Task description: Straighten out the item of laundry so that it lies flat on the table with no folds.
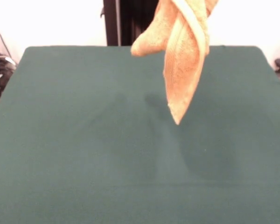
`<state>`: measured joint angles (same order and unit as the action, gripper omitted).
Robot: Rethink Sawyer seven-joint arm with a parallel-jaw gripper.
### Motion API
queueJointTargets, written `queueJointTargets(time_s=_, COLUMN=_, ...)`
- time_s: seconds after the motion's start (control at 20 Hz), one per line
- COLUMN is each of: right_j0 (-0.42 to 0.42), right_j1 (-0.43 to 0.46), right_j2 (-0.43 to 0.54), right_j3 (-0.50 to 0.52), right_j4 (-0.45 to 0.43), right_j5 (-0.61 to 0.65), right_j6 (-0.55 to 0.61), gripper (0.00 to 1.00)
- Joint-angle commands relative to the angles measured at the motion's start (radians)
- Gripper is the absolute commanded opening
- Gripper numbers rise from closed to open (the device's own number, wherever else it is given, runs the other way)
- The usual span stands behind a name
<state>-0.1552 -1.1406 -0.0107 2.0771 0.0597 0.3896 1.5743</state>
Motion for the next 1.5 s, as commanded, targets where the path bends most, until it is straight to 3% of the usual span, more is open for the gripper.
queueJointTargets(time_s=0.05, right_j0=0.003, right_j1=-0.015, right_j2=0.071, right_j3=0.147, right_j4=0.058, right_j5=0.037, right_j6=0.147, gripper=0.0)
queueJointTargets(time_s=0.7, right_j0=-0.006, right_j1=-0.005, right_j2=0.076, right_j3=0.177, right_j4=0.058, right_j5=-0.055, right_j6=0.179, gripper=0.0)
queueJointTargets(time_s=1.5, right_j0=-0.016, right_j1=0.021, right_j2=0.084, right_j3=0.16, right_j4=0.055, right_j5=-0.063, right_j6=0.173, gripper=0.0)
